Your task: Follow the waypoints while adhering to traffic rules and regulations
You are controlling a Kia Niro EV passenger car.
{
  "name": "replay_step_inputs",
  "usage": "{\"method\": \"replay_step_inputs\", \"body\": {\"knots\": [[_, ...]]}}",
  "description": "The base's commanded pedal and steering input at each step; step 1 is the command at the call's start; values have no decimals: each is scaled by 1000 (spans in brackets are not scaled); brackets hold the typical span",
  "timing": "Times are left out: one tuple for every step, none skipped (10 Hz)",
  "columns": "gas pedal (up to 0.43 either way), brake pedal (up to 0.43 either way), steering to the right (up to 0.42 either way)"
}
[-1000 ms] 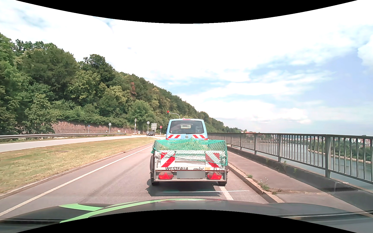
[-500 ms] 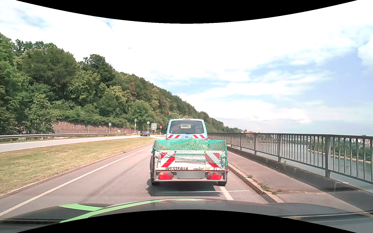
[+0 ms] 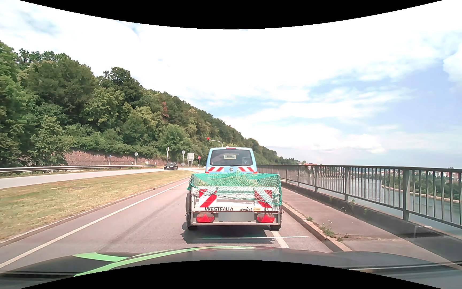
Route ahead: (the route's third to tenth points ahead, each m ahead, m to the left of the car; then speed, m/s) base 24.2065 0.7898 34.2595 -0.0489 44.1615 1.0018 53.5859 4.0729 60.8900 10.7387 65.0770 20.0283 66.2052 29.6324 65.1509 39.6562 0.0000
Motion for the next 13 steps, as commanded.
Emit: {"method": "replay_step_inputs", "body": {"knots": [[0,317,-3],[0,317,-3],[0,317,-3],[0,317,-3],[0,317,-3],[0,317,-3],[0,317,-3],[0,317,-3],[0,317,-3],[0,317,-3],[0,317,-3],[0,317,-3],[0,317,-3]]}}
